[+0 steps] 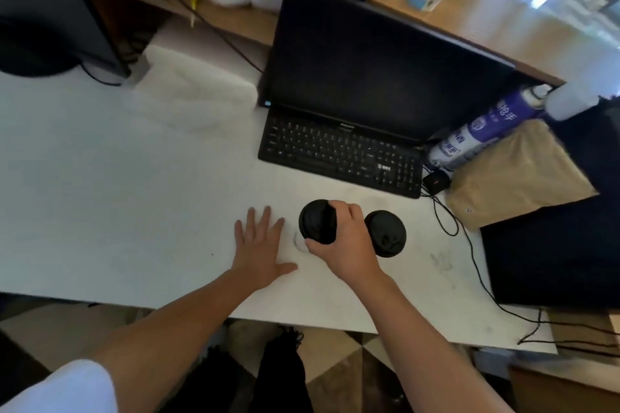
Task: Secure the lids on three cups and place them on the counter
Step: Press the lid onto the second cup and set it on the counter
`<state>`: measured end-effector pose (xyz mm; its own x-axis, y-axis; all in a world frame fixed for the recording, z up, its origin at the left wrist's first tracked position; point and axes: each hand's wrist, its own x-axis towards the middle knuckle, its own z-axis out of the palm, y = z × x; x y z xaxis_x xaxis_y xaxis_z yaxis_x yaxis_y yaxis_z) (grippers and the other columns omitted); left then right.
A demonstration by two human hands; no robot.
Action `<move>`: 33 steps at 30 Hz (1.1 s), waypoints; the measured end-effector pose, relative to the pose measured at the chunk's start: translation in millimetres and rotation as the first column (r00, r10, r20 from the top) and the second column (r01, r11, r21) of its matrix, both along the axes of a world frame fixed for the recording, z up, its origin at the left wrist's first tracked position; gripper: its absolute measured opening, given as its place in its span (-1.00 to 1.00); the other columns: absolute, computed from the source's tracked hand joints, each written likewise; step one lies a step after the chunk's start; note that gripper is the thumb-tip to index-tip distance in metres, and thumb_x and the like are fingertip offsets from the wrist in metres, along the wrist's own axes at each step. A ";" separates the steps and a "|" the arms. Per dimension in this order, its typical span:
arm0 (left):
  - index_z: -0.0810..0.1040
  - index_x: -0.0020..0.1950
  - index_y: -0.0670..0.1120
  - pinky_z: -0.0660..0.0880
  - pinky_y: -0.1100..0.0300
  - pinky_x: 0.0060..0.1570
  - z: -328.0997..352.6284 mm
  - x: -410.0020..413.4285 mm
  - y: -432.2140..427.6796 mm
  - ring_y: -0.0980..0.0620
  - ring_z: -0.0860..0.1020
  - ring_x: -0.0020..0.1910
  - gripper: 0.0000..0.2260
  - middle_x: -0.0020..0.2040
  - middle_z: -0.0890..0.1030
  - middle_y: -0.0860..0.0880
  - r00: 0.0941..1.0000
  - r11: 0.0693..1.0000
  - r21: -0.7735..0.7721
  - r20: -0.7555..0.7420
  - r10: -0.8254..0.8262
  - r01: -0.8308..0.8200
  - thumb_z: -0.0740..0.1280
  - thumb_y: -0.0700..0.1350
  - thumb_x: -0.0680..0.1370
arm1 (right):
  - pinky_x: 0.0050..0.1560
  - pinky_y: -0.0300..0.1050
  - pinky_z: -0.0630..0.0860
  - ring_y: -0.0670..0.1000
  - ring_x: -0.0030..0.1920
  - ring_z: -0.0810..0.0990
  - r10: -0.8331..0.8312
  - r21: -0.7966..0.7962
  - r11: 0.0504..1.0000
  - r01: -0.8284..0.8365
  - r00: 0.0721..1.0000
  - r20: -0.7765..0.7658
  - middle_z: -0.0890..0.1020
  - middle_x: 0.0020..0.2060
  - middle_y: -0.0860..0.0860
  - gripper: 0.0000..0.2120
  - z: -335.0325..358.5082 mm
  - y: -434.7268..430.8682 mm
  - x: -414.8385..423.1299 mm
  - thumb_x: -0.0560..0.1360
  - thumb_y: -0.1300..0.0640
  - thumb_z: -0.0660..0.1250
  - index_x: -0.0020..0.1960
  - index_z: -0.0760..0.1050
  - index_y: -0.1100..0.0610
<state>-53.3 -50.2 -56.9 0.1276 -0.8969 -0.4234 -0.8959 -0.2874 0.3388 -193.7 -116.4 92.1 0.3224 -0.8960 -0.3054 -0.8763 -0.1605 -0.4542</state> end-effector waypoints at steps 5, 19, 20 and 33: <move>-0.01 0.63 0.01 -0.33 -0.17 0.52 -12.0 -3.2 -10.7 -0.09 -0.23 0.61 -0.10 0.65 -0.02 0.01 0.988 0.973 -0.211 -0.137 0.067 -0.096 0.23 0.43 0.46 | 0.11 -0.30 0.33 -0.09 0.12 0.38 -0.064 -0.022 0.998 0.065 0.997 0.047 0.37 0.20 -0.04 -0.29 -2.4 7.7 -1.1 0.36 0.01 0.60 0.41 0.36 0.06; 0.44 0.14 0.38 0.52 0.40 0.04 59.6 -36.0 -4.1 0.30 0.57 0.08 -0.33 0.04 0.60 0.31 0.512 0.794 -0.287 -0.858 0.036 -0.536 0.64 -0.21 0.29 | 0.18 -0.29 0.30 -0.05 0.22 0.39 -0.065 0.195 0.979 0.061 0.998 0.010 0.37 0.34 0.04 -0.22 29.3 9.1 6.2 0.41 0.00 0.55 0.53 0.29 0.10; 0.43 0.14 0.35 0.52 0.42 0.01 64.8 -34.3 0.4 0.32 0.57 0.07 -0.35 0.03 0.58 0.29 0.512 0.798 -0.274 -0.858 0.050 -0.536 0.64 -0.20 0.29 | 0.15 -0.27 0.33 -0.08 0.18 0.39 -0.037 0.215 0.976 0.033 0.999 0.013 0.39 0.30 0.03 -0.28 34.4 7.3 6.1 0.41 0.00 0.55 0.47 0.35 0.10; 0.36 0.34 0.12 0.64 0.21 -0.06 112.7 -12.9 19.7 0.10 0.62 0.03 -0.26 0.09 0.60 0.16 0.590 0.822 -0.262 -0.800 0.108 -0.506 0.64 0.04 0.26 | -0.01 -0.42 0.38 -0.10 0.07 0.49 0.038 0.047 0.998 -0.048 0.980 0.196 0.47 0.15 -0.01 -0.53 59.2 23.2 25.7 0.53 -0.15 0.38 0.30 0.50 0.13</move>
